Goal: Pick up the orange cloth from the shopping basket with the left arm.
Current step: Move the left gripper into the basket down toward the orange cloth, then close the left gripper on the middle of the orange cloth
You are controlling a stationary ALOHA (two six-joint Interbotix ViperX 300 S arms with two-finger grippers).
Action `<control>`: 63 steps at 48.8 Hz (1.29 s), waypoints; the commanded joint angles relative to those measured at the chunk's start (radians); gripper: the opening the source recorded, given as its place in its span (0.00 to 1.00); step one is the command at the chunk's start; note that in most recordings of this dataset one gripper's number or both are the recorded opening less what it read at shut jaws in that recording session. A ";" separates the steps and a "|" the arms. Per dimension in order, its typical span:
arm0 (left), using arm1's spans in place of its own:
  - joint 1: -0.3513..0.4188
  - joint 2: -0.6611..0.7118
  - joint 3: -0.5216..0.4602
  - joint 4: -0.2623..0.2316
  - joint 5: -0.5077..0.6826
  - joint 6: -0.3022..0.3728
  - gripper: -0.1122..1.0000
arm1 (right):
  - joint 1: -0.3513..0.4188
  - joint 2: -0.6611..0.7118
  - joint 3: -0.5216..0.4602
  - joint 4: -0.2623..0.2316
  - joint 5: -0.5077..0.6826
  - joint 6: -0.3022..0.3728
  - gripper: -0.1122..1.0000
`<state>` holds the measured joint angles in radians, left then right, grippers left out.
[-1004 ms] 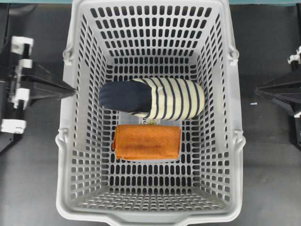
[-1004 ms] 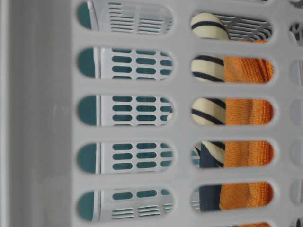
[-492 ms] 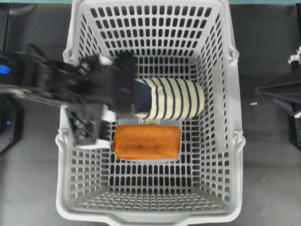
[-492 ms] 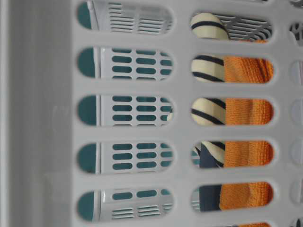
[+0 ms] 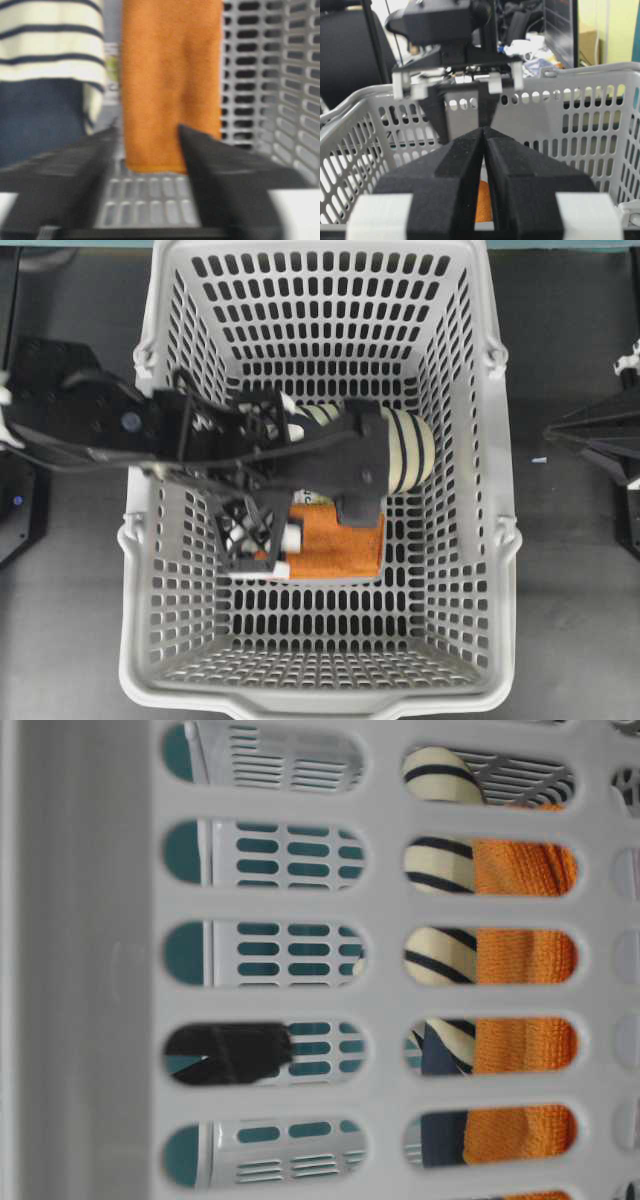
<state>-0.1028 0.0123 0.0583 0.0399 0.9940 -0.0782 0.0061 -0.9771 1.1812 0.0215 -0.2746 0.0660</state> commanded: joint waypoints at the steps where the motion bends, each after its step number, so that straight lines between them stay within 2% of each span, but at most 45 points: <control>1: -0.014 0.008 -0.006 0.003 -0.021 -0.002 0.70 | 0.002 0.005 -0.008 0.003 -0.005 0.002 0.09; 5: -0.014 0.031 0.000 0.003 -0.041 -0.005 0.86 | 0.002 0.005 -0.006 0.003 -0.005 0.002 0.09; 8: -0.014 0.046 0.003 0.005 -0.058 -0.005 0.91 | 0.000 0.005 -0.006 0.003 -0.005 0.002 0.09; 31: -0.015 0.163 0.086 0.005 -0.218 -0.025 0.91 | 0.002 0.005 0.000 0.003 0.000 0.002 0.09; 45: -0.015 0.160 0.124 0.005 -0.229 -0.029 0.88 | 0.000 0.005 0.002 0.003 0.023 0.002 0.09; 48: -0.015 0.158 0.130 0.003 -0.229 -0.021 0.85 | 0.000 0.005 0.003 0.003 0.023 0.002 0.09; 51: -0.015 0.156 0.133 0.003 -0.227 -0.015 0.76 | 0.000 0.005 0.003 0.003 0.023 0.002 0.09; 60: -0.014 0.132 0.103 0.003 -0.221 -0.005 0.34 | 0.000 0.005 0.005 0.003 0.023 0.002 0.09; 63: -0.012 0.117 0.086 0.005 -0.213 0.002 0.24 | 0.000 0.005 0.005 0.003 0.023 0.002 0.09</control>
<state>-0.1227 0.1657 0.1795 0.0414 0.7747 -0.0813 0.0061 -0.9771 1.1934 0.0215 -0.2470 0.0660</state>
